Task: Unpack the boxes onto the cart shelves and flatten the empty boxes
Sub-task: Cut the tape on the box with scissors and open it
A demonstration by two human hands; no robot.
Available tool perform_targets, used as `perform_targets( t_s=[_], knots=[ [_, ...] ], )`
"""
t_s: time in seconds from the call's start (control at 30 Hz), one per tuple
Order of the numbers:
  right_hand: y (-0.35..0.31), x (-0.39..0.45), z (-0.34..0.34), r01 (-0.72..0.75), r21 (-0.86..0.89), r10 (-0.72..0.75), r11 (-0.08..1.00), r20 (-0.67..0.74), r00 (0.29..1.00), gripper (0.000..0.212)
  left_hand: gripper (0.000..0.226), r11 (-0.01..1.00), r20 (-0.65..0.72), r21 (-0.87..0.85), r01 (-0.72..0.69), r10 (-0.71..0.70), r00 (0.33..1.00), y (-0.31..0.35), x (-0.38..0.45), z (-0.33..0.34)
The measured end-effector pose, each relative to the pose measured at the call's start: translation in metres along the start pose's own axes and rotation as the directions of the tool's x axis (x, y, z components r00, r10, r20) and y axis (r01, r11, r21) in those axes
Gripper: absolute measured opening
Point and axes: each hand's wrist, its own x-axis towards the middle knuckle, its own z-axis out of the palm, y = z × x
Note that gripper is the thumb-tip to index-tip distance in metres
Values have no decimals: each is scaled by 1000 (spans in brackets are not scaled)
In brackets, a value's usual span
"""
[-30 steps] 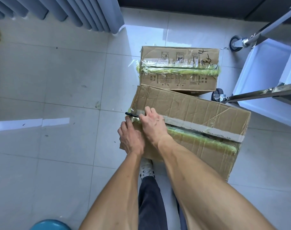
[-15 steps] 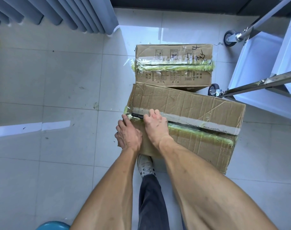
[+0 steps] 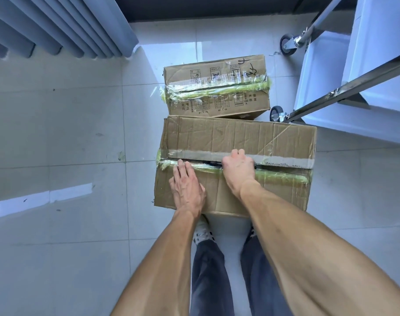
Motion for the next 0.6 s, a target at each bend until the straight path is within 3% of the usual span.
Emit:
perform_targets(
  t_s=[0.13,0.27,0.37,0.47,0.6],
  knots=[
    [47,-7,14,-64,-86,66,994,17,998,31,65,996,-32,57,-66,68,997,-2,5,6],
    [51,-10,19,-55,-89,56,994,15,998,30,64,976,-96,105,-191,201,975,23,4,18],
    [54,-10,18,-58,-48,61,997,48,997,30,46,962,-59,72,-264,268,962,61,-5,25],
    [68,-11,22,-58,-23,58,998,35,998,29,29,976,-53,-6,-216,215,975,92,-10,24],
    [88,-12,24,-20,-12,20,1000,-6,1000,31,28,987,-50,-12,-158,157,986,106,-8,20]
  ],
)
